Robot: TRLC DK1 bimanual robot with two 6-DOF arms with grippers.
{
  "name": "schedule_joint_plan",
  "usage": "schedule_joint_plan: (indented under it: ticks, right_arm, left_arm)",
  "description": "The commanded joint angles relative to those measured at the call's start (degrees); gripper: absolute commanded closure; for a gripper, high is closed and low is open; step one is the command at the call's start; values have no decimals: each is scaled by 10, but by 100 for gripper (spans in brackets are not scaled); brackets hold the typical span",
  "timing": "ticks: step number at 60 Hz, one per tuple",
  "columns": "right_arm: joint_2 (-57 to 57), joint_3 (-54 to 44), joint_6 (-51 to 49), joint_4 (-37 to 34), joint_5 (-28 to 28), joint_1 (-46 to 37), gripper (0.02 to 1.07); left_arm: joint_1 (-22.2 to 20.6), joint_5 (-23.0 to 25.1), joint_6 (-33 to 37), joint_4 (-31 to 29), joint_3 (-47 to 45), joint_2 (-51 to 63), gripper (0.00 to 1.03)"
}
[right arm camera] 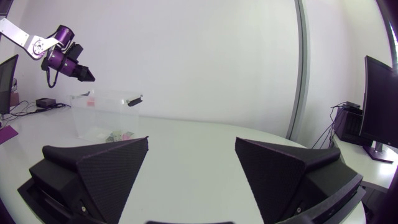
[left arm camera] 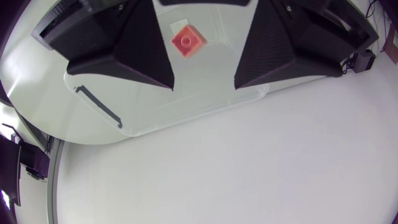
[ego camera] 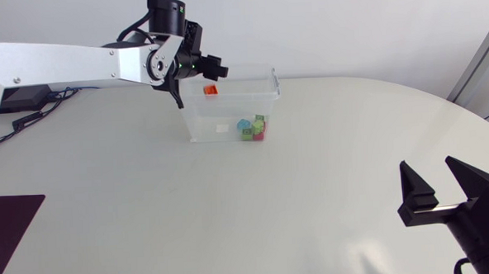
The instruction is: Place the duplo bricks in the container
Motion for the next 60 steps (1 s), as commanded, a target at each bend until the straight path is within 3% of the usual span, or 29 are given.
schedule_joint_plan:
  ticks: [1, 13, 31, 44, 60]
  right_arm:
    - [-5, -15, -11, -5, -1, -6, 6]
    - [-4, -15, -11, -5, -1, -6, 6]
    - [-4, -15, -11, -5, -1, -6, 6]
    - [-5, -15, -11, -5, -1, -6, 6]
    - [-5, -15, -11, -5, -1, -6, 6]
  left_arm:
    - [-1, -6, 8, -2, 20, 15, 3]
    - [9, -7, 1, -1, 14, -2, 3]
    - [51, -7, 0, 19, -70, -138, 3]
    - [91, 11, 2, 44, -187, -242, 3]
    - [96, 24, -10, 73, -355, -424, 3]
